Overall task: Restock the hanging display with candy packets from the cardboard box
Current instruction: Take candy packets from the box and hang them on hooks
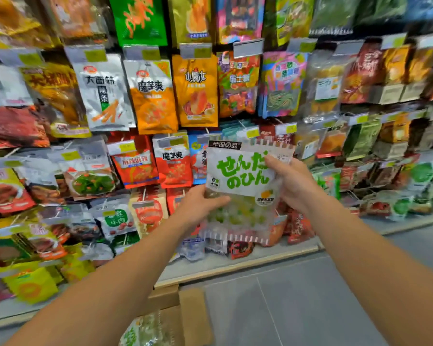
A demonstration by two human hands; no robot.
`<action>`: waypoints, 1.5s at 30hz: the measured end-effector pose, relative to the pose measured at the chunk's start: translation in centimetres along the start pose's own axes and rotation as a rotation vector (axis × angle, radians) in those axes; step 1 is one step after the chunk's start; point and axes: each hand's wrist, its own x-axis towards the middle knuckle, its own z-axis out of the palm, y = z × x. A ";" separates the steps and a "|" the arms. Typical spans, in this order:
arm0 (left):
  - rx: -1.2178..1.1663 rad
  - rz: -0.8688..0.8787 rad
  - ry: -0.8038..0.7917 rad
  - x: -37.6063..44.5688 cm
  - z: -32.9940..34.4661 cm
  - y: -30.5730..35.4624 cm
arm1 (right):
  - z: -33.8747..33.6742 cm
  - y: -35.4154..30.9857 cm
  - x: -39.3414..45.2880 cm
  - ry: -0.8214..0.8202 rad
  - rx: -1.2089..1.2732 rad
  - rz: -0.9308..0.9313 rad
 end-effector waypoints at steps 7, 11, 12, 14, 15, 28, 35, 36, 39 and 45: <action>-0.128 0.048 -0.059 6.3 7.8 6.8 | -8.5 -5.5 2.0 -0.004 -0.219 -0.098; -0.194 0.107 -0.054 10.9 12.1 10.7 | -12.8 -7.9 5.2 0.048 -0.286 -0.145; -0.196 0.123 -0.057 12.1 12.9 11.4 | -13.8 -8.5 6.1 0.064 -0.295 -0.158; -0.216 0.153 -0.079 14.7 14.4 13.1 | -15.4 -10.0 8.6 0.099 -0.286 -0.168; -0.213 0.180 -0.089 16.6 15.4 14.6 | -16.5 -11.4 10.5 0.112 -0.272 -0.178; -0.146 0.338 0.025 37.2 20.5 26.0 | -22.8 -23.5 29.1 0.167 -0.319 -0.325; -0.110 0.428 0.098 43.7 22.3 31.5 | -25.8 -28.6 37.3 0.148 -0.323 -0.419; -0.095 0.431 0.121 44.5 22.8 32.0 | -26.5 -29.1 38.6 0.124 -0.327 -0.438; -0.079 0.453 0.119 46.9 23.2 33.5 | -27.8 -31.1 41.4 0.093 -0.356 -0.452; 0.082 0.480 0.221 49.8 23.6 36.0 | -30.6 -37.0 45.6 0.124 -0.436 -0.614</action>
